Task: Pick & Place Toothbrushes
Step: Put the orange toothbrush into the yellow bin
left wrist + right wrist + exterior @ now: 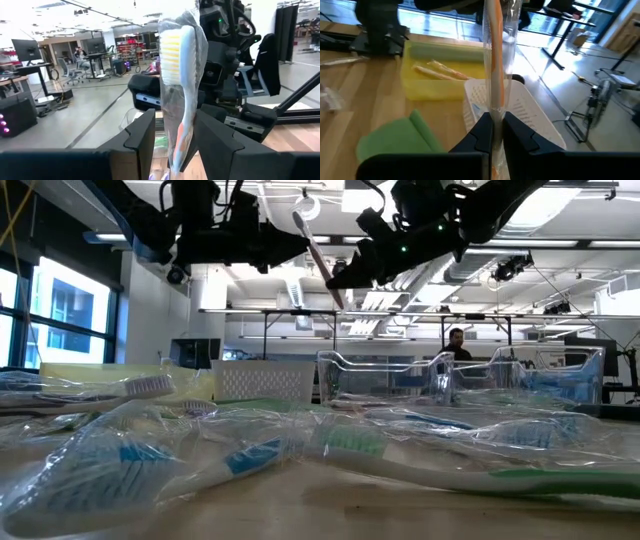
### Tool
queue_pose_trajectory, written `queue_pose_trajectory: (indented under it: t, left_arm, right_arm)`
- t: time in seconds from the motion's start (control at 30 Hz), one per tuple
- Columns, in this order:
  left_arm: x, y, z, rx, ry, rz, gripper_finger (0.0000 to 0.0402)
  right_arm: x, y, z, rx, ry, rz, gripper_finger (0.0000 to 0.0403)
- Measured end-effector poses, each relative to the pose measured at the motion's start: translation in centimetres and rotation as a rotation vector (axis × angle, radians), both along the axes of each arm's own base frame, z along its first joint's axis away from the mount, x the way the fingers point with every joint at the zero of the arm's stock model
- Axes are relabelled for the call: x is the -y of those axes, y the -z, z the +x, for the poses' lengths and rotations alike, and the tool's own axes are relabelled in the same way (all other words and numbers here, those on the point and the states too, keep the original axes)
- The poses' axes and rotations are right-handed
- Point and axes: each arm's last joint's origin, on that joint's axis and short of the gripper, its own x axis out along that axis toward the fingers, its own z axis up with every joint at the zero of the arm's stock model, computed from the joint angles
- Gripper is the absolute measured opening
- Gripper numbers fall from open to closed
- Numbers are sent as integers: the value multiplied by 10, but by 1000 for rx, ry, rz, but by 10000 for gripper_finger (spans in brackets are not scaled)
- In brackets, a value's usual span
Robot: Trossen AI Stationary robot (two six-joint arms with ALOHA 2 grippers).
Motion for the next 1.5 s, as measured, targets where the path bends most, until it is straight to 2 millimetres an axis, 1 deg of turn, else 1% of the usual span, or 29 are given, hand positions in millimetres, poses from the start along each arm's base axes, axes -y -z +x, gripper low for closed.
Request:
queue_pose_trajectory:
  t: [0.1,0.33,0.47,0.57,0.67,0.87,0.93,1.0,1.2,1.27,1.4,1.47,1.5]
  left_arm:
    - [0,0,0,1,7,5,129]
    - [1,-1,0,5,13,11,132]
    - [11,-1,6,10,21,1,136]
    - [19,-1,12,14,-23,19,136]
    - [20,-2,13,21,-60,22,136]
    - [20,-2,13,25,-63,10,134]
    - [20,-2,13,25,-62,6,123]
    - [20,-2,13,25,-62,6,102]
    - [20,-2,13,28,-87,-3,19]
    - [20,-2,13,28,-88,-3,12]
    - [20,-2,13,27,-85,-2,21]
    - [20,-1,13,23,-82,-3,13]
    - [20,-1,13,20,-82,-1,10]
  right_arm:
    - [1,-1,0,-1,36,-24,15]
    - [1,-1,0,-5,31,-33,15]
    - [1,-1,0,-5,31,-33,15]
    - [1,-1,0,-5,30,-33,15]
    - [1,-1,0,-5,30,-33,15]
    - [1,0,0,-9,30,-31,15]
    - [1,0,0,-10,30,-31,15]
    - [1,0,0,-10,30,-31,15]
    - [1,0,0,-9,32,-32,15]
    - [1,0,0,-9,28,-33,15]
    - [1,0,0,-9,26,-32,16]
    - [1,0,0,-7,27,-28,34]
    - [0,0,0,-3,32,-13,50]
